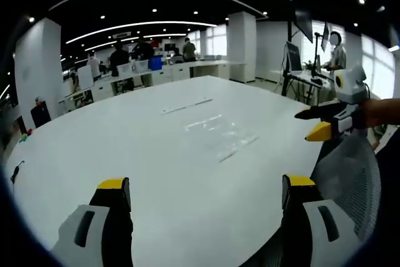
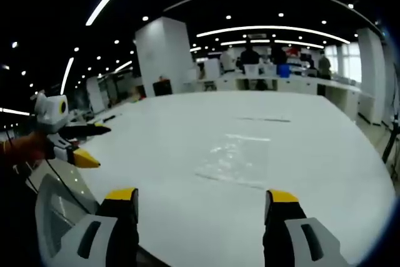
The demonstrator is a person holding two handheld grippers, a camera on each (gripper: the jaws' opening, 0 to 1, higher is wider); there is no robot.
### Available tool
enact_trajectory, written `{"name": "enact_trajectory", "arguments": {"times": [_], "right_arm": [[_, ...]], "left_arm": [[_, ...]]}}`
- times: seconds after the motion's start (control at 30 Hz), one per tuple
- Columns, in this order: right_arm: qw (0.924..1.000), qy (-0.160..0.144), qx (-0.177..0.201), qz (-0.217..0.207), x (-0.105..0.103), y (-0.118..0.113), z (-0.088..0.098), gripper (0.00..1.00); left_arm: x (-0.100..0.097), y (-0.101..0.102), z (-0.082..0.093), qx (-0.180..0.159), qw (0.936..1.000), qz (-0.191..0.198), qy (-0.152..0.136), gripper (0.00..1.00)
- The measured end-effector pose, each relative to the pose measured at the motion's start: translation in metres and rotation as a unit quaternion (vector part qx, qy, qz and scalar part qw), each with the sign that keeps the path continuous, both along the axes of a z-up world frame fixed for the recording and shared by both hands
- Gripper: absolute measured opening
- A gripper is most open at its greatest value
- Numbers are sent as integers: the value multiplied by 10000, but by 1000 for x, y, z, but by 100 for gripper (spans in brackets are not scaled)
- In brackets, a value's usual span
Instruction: Open the resealable bag by pulling the two sides of the seal apart until the entire bag opening is separated and visibly accessible.
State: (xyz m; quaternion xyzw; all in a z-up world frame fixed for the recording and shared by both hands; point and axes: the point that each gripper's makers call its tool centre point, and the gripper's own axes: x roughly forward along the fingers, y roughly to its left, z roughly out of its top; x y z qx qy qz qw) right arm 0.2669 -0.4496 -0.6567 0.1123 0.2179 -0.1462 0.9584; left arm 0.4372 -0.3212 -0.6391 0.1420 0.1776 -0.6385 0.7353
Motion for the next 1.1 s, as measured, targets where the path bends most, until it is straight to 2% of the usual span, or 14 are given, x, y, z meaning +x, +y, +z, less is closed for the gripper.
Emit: {"name": "enact_trajectory", "arguments": {"times": [1.1], "right_arm": [[9998, -22, 41, 188, 3, 7, -1, 78]], "left_arm": [[-1, 6, -11, 238, 9997, 38, 71, 96]]}}
